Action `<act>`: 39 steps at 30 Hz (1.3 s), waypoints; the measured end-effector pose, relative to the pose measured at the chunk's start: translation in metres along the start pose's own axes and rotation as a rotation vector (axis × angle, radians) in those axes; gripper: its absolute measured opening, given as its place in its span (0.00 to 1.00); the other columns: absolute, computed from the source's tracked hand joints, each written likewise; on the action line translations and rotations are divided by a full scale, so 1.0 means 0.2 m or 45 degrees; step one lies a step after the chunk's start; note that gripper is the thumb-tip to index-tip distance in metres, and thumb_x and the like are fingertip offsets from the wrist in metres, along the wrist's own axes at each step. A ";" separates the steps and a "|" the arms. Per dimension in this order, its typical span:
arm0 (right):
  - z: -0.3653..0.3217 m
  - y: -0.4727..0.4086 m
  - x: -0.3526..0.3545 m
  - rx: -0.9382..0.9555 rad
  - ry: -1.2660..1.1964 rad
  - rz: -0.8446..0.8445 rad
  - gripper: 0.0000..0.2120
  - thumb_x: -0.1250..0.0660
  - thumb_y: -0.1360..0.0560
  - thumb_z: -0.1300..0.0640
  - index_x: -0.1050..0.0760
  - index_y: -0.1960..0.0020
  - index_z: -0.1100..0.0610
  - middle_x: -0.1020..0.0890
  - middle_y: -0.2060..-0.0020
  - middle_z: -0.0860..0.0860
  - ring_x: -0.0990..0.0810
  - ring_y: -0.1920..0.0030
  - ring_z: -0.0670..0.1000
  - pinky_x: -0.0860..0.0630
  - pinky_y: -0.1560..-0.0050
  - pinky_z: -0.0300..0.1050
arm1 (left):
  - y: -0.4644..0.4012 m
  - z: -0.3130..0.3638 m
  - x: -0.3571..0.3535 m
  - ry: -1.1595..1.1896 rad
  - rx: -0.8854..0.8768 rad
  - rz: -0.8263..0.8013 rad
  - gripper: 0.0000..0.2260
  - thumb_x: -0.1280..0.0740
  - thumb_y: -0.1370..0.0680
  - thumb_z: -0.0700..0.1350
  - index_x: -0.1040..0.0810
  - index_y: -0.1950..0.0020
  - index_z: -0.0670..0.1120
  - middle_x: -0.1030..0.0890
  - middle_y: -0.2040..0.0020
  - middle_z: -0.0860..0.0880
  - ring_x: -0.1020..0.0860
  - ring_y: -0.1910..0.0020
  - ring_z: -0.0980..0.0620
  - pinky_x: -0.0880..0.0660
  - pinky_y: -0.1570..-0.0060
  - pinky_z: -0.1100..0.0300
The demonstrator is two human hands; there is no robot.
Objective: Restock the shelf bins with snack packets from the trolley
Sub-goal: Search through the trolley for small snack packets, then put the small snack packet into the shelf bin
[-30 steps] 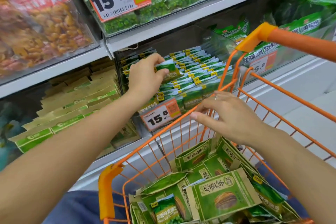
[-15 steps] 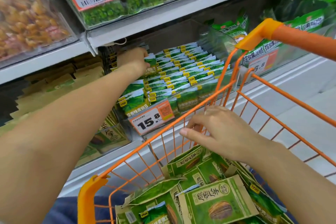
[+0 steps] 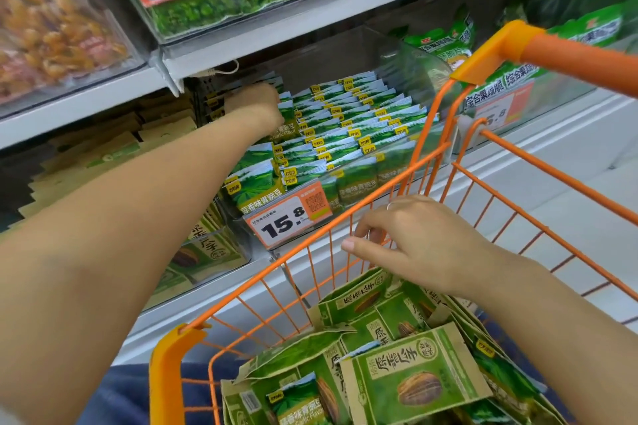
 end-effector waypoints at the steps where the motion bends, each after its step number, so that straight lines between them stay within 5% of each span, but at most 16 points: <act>1: 0.01 0.01 0.01 -0.044 0.000 -0.017 0.26 0.51 0.24 0.31 0.23 0.46 0.46 0.19 0.57 0.44 0.23 0.55 0.45 0.32 0.54 0.43 | 0.02 0.01 0.01 -0.021 -0.017 0.037 0.15 0.33 0.22 0.45 0.26 0.35 0.46 0.23 0.45 0.46 0.24 0.49 0.44 0.28 0.53 0.55; 5: 0.13 0.04 0.01 -0.269 0.064 -0.144 0.14 0.39 0.22 0.41 0.22 0.51 0.50 0.17 0.54 0.50 0.21 0.50 0.53 0.26 0.52 0.47 | 0.33 0.15 0.15 0.023 -0.343 0.365 0.17 0.35 0.23 0.49 0.27 0.35 0.47 0.24 0.38 0.41 0.28 0.38 0.39 0.33 0.41 0.48; 8: 0.24 0.08 -0.03 -0.402 0.165 -0.384 0.13 0.35 0.23 0.47 0.20 0.53 0.57 0.17 0.53 0.56 0.21 0.50 0.56 0.25 0.51 0.48 | 0.79 0.25 0.22 0.256 -0.792 0.535 0.12 0.39 0.23 0.51 0.20 0.46 0.49 0.17 0.51 0.47 0.21 0.50 0.42 0.29 0.49 0.50; 13: 0.25 0.28 -0.13 -0.476 0.412 -0.983 0.20 0.33 0.24 0.46 0.30 0.68 0.58 0.26 0.72 0.51 0.28 0.69 0.51 0.29 0.64 0.44 | 1.44 0.28 -0.10 0.364 -1.117 -0.028 0.13 0.45 0.22 0.57 0.23 0.51 0.57 0.19 0.62 0.58 0.21 0.64 0.55 0.34 0.72 0.62; 19: 0.22 0.53 -0.25 -0.560 0.640 -1.299 0.20 0.33 0.23 0.49 0.34 0.70 0.55 0.27 0.72 0.50 0.32 0.72 0.48 0.30 0.65 0.44 | 1.41 0.22 -0.40 0.168 -1.017 -0.206 0.11 0.47 0.17 0.52 0.26 0.43 0.55 0.19 0.51 0.55 0.21 0.53 0.53 0.32 0.63 0.59; 23: 0.19 0.46 -0.19 -0.465 0.672 -1.134 0.17 0.37 0.23 0.59 0.37 0.69 0.58 0.28 0.68 0.53 0.28 0.63 0.55 0.24 0.55 0.48 | 1.37 0.19 -0.38 0.310 -0.954 -0.147 0.11 0.46 0.18 0.52 0.25 0.44 0.55 0.18 0.52 0.54 0.21 0.54 0.53 0.26 0.59 0.57; 27: 0.05 0.27 0.02 -0.387 0.535 -0.691 0.09 0.43 0.20 0.55 0.28 0.49 0.60 0.19 0.55 0.56 0.22 0.50 0.58 0.31 0.57 0.46 | 1.32 0.12 -0.33 0.823 -0.730 -0.140 0.10 0.40 0.19 0.52 0.23 0.42 0.54 0.19 0.52 0.57 0.21 0.54 0.57 0.23 0.53 0.57; 30: -0.07 0.18 0.09 -0.253 0.353 -0.566 0.05 0.44 0.18 0.54 0.33 0.53 0.49 0.17 0.59 0.48 0.21 0.54 0.50 0.27 0.53 0.46 | 1.30 0.09 -0.27 1.156 -0.627 -0.084 0.12 0.38 0.21 0.55 0.26 0.38 0.56 0.21 0.49 0.61 0.22 0.54 0.61 0.23 0.52 0.56; 33: -0.19 0.09 0.15 -0.186 0.072 -0.400 0.12 0.43 0.18 0.54 0.36 0.59 0.42 0.20 0.68 0.41 0.19 0.62 0.42 0.26 0.57 0.41 | 1.26 0.06 -0.23 1.406 -0.548 -0.166 0.12 0.32 0.26 0.59 0.26 0.45 0.59 0.20 0.55 0.63 0.22 0.56 0.63 0.24 0.54 0.59; 39: -0.23 -0.04 0.23 -0.139 -0.773 0.050 0.06 0.31 0.27 0.51 0.25 0.54 0.52 0.21 0.65 0.56 0.20 0.63 0.50 0.24 0.58 0.48 | 1.15 -0.03 -0.15 1.876 -0.287 -0.220 0.10 0.24 0.29 0.43 0.19 0.50 0.49 0.14 0.55 0.53 0.17 0.54 0.55 0.23 0.52 0.60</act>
Point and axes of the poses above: each hand's wrist, its own y-axis away from the middle knuckle, its own x-axis out of the back of the hand, z = x × y, the point moved 6 cm from there along -y, towards the middle knuckle
